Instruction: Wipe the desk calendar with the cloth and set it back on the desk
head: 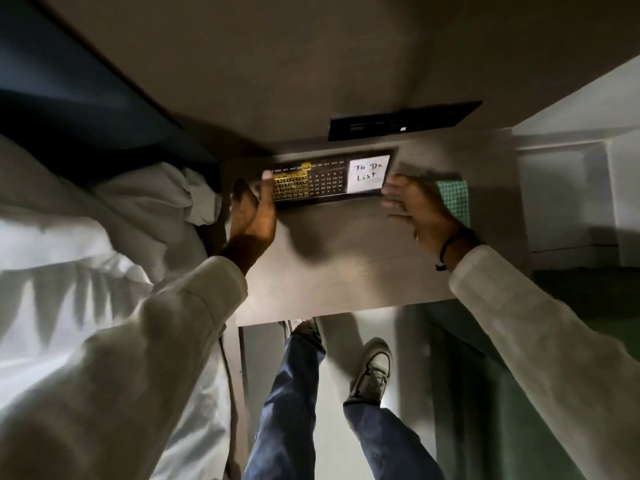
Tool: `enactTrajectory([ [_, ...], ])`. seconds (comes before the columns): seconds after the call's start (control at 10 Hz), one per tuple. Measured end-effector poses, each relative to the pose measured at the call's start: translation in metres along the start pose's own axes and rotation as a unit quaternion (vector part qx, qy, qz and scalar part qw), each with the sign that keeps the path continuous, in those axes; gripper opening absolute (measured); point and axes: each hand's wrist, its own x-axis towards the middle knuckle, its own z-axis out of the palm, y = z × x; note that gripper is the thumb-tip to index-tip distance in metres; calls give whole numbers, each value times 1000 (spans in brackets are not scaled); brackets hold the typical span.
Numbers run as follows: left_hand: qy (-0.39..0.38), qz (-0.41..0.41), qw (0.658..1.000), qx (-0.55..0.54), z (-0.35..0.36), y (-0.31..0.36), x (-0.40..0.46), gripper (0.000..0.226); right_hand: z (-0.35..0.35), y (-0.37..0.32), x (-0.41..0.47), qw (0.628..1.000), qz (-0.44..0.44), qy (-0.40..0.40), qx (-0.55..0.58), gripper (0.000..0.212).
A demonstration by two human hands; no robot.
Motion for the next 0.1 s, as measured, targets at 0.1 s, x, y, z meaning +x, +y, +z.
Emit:
enactTrajectory([
  [0.1,31,96,979,176,-1,-13,-19,97,-8,3,-20,995,-57,-25,78,20],
])
